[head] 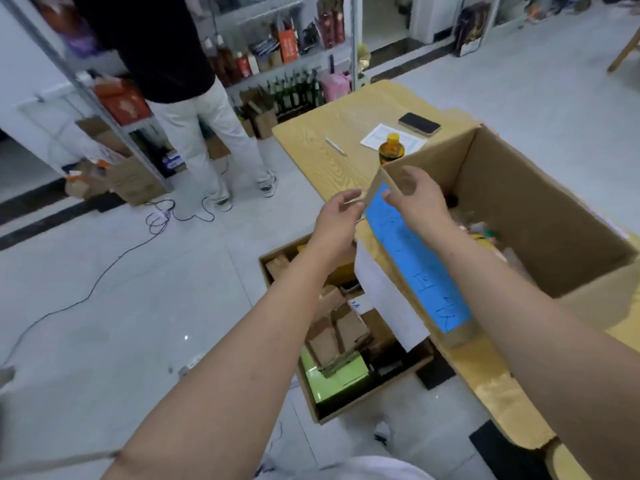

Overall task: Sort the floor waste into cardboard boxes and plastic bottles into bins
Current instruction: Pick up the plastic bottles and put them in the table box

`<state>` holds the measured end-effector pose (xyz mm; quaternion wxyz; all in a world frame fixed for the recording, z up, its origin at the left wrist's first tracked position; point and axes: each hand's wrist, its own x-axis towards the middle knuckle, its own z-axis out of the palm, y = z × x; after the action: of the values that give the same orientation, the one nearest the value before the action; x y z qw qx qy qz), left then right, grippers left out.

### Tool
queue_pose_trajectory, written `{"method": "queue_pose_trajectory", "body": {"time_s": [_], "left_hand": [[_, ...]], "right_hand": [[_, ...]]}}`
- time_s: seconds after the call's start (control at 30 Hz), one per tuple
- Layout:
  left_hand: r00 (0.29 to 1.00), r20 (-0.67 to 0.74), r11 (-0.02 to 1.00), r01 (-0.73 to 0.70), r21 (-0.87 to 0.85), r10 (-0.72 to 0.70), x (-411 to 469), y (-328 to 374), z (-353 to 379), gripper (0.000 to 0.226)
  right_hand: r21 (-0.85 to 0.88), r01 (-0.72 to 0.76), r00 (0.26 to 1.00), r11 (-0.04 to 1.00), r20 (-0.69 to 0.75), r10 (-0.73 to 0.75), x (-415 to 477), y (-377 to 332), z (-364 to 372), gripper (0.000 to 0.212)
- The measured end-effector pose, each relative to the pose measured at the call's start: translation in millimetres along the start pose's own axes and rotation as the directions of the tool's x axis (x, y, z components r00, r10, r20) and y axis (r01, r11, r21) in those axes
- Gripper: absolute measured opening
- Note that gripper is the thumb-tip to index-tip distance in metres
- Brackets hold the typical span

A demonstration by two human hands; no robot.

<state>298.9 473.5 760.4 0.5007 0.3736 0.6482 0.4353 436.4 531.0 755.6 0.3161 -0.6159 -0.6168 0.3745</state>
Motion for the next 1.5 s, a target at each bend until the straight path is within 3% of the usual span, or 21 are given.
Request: {"method": "queue_pose_trajectory", "body": {"time_s": [0.23, 0.63, 1.0, 1.13, 1.27, 1.5], "left_hand": [[0.978, -0.196, 0.990, 0.049, -0.129, -0.074, -33, -29, -140, 0.032], [0.943, -0.275, 0.973, 0.139, -0.186, -0.188, -101, -137, -382, 0.033], [0.915, -0.299, 0.946, 0.194, -0.261, -0.270, -98, -194, -465, 0.035], [0.864, -0.343, 0.915, 0.271, -0.299, -0.368, -96, -230, -476, 0.034], [0.747, -0.425, 0.845, 0.346, -0.408, -0.511, -104, -297, -490, 0.032], [0.565, -0.384, 0.674, 0.505, -0.539, -0.731, -98, -496, -480, 0.025]], "right_hand": [[0.076, 0.102, 0.980, 0.992, 0.162, -0.113, -31, -69, 114, 0.058], [-0.007, 0.057, 0.919, 0.998, 0.392, -0.050, -156, -126, 340, 0.059], [-0.139, 0.066, 0.882, 0.988, 0.471, 0.008, -188, -142, 430, 0.058], [-0.179, 0.026, 0.816, 0.983, 0.572, 0.082, -177, -112, 468, 0.057], [-0.263, -0.043, 0.728, 0.964, 0.652, 0.210, -175, -57, 522, 0.053], [-0.394, -0.229, 0.620, 0.890, 0.646, 0.445, -183, 101, 638, 0.053]]}}
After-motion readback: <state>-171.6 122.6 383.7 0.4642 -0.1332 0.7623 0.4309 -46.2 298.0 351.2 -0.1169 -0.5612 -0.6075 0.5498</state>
